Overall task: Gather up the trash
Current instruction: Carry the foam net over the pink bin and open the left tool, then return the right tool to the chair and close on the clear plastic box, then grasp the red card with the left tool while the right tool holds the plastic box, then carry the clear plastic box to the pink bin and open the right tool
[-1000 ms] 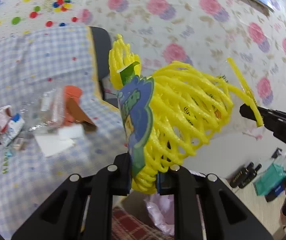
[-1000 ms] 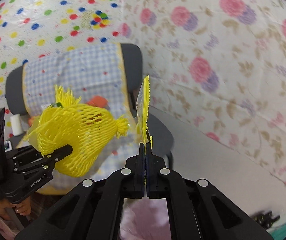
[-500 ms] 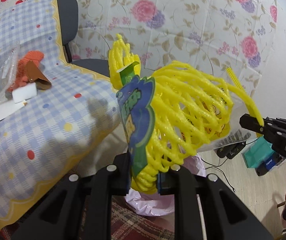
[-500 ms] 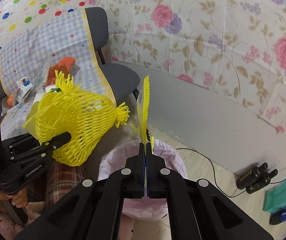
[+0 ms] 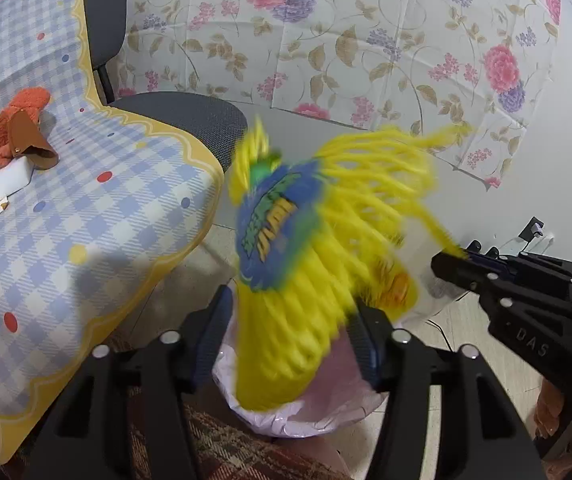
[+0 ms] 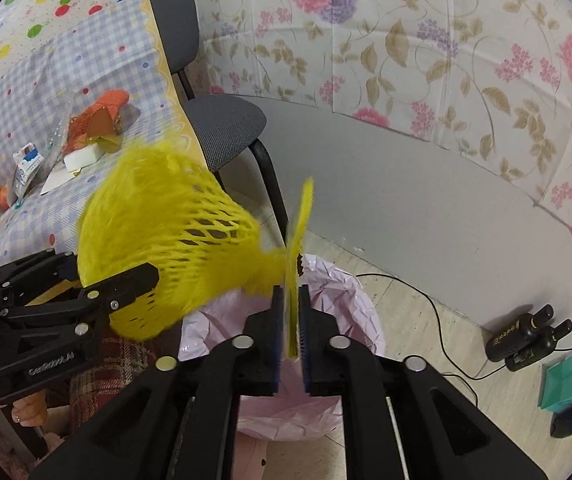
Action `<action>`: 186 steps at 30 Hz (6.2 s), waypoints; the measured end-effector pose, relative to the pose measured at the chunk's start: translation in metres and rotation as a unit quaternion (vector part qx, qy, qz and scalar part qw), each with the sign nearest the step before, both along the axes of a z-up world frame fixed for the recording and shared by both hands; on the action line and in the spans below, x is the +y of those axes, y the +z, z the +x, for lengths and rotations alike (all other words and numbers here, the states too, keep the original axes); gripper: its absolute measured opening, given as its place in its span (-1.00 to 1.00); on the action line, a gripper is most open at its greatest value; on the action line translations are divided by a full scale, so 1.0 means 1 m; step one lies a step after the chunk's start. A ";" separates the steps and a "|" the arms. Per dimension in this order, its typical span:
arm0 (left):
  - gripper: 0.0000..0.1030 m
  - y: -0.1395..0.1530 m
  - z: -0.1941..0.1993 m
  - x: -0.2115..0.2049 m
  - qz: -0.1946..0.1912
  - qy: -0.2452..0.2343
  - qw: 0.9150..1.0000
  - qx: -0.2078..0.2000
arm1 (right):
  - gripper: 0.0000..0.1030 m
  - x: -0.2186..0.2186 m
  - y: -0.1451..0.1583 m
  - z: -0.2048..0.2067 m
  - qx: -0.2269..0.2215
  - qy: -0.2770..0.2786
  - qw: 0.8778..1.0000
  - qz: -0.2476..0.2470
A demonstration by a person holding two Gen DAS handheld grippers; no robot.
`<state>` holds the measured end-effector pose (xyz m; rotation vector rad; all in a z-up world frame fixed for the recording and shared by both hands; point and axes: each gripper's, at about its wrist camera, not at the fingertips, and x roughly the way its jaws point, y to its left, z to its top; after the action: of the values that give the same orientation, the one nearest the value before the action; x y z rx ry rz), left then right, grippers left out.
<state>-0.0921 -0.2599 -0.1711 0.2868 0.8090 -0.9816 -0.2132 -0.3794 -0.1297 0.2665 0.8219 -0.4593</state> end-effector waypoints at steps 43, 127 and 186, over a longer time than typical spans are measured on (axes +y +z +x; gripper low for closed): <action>0.44 0.089 0.124 0.227 0.012 0.348 0.930 -0.119 | 0.09 0.121 0.082 0.192 -0.114 0.224 0.968 -0.021; -0.61 0.093 0.310 0.291 0.070 0.399 0.906 -0.123 | -0.81 0.167 0.082 0.306 -0.130 0.253 0.959 -0.022; -1.00 0.153 0.119 0.259 -0.046 0.344 0.921 -0.177 | -0.88 0.135 0.167 0.197 -0.207 0.196 0.954 -0.091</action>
<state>0.0264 -0.0004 -0.0178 0.0762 0.4682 -0.2858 -0.0158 -0.2444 0.0376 0.0209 0.4014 -0.0944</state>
